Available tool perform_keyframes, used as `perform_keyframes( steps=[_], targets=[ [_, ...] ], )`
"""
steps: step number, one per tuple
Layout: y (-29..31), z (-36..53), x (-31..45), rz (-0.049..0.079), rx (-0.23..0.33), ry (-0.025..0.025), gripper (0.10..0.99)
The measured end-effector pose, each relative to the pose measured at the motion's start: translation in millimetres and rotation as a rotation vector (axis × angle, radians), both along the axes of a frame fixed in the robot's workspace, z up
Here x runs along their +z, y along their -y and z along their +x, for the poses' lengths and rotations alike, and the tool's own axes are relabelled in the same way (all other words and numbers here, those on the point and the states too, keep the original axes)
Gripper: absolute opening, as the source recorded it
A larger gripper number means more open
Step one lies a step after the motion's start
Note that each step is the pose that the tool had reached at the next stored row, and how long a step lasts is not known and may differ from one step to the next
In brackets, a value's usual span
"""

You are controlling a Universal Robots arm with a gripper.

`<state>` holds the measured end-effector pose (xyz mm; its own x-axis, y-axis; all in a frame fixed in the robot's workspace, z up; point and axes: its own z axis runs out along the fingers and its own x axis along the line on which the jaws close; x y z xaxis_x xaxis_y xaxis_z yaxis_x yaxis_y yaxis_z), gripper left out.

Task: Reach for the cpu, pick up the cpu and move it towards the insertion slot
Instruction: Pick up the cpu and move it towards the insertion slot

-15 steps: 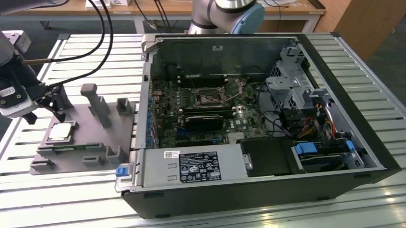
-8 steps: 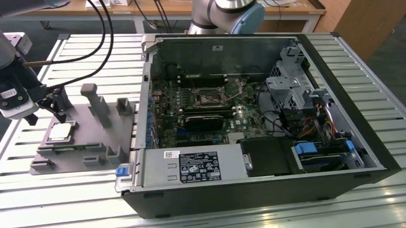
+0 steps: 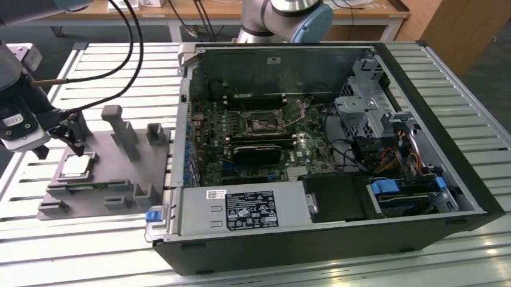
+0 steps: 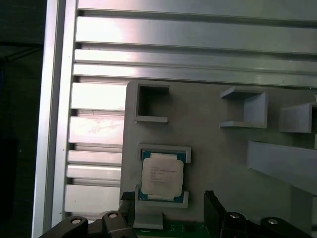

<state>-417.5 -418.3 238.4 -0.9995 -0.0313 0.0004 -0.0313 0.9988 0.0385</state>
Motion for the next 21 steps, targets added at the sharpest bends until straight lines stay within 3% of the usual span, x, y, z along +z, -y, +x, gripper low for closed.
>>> perform_keyframes(
  steps=[9,14,21],
  targets=[
    [0.1,0.0,-8.4,0.000,0.000,0.0000,0.659],
    [0.5,0.0,-11.1,0.007,0.000,0.0000,0.659],
    [0.7,0.0,-14.0,0.007,0.000,-0.0002,0.659]
  ],
)
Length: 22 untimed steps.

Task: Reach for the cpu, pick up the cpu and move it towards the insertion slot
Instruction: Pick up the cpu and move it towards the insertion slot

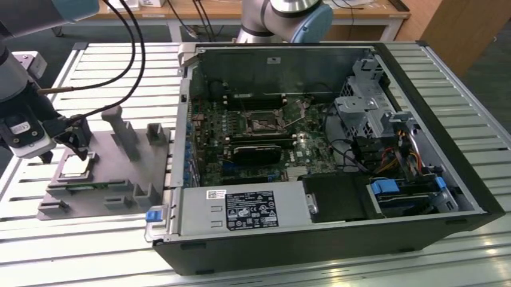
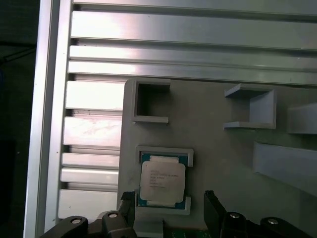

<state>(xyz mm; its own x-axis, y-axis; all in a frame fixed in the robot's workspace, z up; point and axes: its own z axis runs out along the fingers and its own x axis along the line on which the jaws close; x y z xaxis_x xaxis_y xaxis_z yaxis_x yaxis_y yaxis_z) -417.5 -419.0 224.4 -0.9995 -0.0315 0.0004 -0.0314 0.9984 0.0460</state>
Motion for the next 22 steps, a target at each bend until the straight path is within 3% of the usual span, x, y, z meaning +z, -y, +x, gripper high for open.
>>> perform_keyframes(
  steps=[22],
  targets=[
    [0.0,-0.7,-11.1,0.000,0.000,0.0001,0.659]
  ],
)
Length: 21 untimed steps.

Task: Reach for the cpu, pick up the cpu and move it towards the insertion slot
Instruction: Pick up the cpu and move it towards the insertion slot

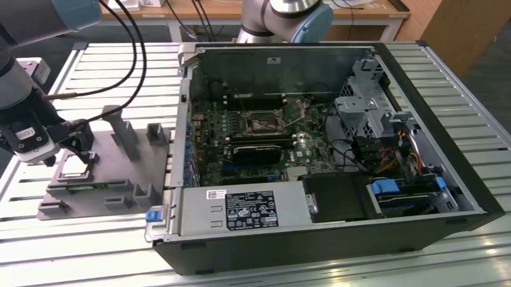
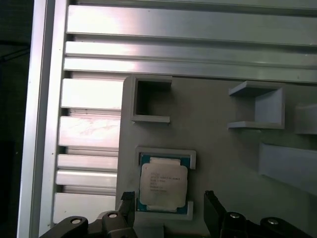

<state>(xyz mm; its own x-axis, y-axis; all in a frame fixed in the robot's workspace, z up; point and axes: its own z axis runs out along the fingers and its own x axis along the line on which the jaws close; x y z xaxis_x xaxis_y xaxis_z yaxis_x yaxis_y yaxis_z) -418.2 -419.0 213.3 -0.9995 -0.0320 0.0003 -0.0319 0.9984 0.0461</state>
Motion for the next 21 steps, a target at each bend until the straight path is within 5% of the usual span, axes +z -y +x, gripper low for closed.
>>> perform_keyframes(
  steps=[21],
  targets=[
    [-2.8,-0.3,-12.8,0.000,0.000,0.0000,0.659]
  ],
)
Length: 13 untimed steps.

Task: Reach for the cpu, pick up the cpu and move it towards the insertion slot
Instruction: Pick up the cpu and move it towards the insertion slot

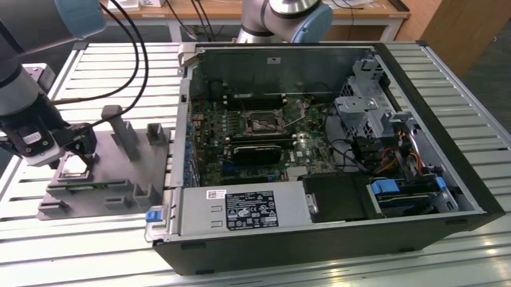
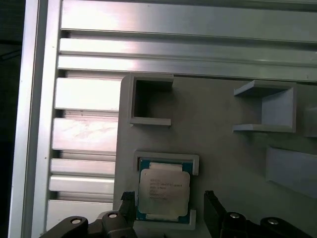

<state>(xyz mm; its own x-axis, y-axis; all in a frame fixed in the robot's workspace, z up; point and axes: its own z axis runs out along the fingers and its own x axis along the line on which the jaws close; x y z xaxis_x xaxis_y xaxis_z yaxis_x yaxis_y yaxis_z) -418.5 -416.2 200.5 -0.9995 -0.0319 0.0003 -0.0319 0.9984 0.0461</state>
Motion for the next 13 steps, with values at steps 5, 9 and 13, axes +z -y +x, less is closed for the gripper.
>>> perform_keyframes(
  steps=[5,9,13],
  targets=[
    [-0.9,0.0,-1.8,0.000,0.000,-0.0001,0.659],
    [-1.2,0.0,-2.7,0.000,0.000,-0.0001,0.659],
    [-1.8,-0.1,-4.1,0.000,0.000,-0.0001,0.659]
  ],
)
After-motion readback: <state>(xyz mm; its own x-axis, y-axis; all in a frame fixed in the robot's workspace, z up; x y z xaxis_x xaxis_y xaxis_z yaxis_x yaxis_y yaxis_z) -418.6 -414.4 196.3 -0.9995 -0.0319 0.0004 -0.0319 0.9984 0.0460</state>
